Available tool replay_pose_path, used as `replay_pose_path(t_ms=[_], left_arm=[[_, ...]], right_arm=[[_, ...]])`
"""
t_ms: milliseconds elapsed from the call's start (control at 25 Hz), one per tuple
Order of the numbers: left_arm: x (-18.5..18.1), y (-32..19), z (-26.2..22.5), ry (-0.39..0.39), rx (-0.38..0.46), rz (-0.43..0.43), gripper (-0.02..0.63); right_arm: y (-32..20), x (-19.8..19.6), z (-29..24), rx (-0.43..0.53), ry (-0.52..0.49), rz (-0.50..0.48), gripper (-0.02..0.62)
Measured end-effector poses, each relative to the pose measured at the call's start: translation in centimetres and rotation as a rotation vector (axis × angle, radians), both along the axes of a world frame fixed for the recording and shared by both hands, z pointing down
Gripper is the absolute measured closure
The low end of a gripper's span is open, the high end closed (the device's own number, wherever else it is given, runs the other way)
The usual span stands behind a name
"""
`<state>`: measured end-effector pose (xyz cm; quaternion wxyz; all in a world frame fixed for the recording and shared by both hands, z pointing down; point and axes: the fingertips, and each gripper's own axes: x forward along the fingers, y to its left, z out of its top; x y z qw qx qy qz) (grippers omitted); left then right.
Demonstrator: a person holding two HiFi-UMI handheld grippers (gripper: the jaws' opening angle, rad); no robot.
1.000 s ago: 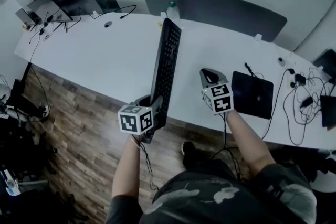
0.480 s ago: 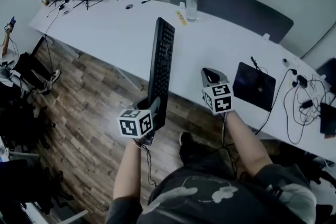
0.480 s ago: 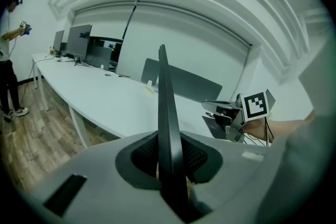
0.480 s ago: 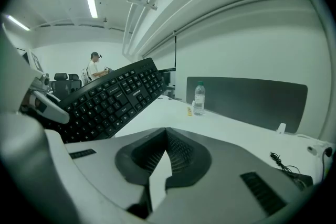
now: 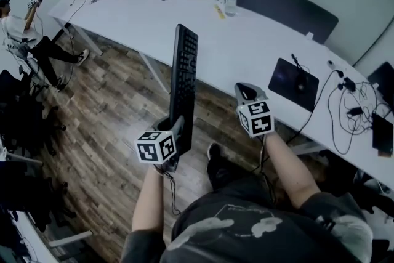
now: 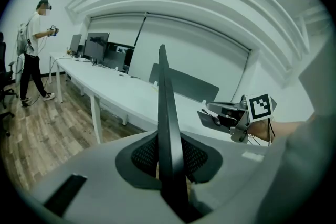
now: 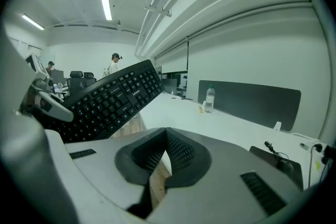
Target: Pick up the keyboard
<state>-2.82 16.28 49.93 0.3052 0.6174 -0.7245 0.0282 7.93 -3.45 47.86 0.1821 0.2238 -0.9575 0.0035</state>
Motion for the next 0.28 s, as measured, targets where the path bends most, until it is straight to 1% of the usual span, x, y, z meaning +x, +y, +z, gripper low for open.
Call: replay_pose_path(t_ms=[280], left_arm=[[4.4,6.0,-0.4,-0.015,0.004,-0.03,0.535]], right_arm=[[6.6,3.9,0.0,-0.022,-0.007,-0.051,0.597]])
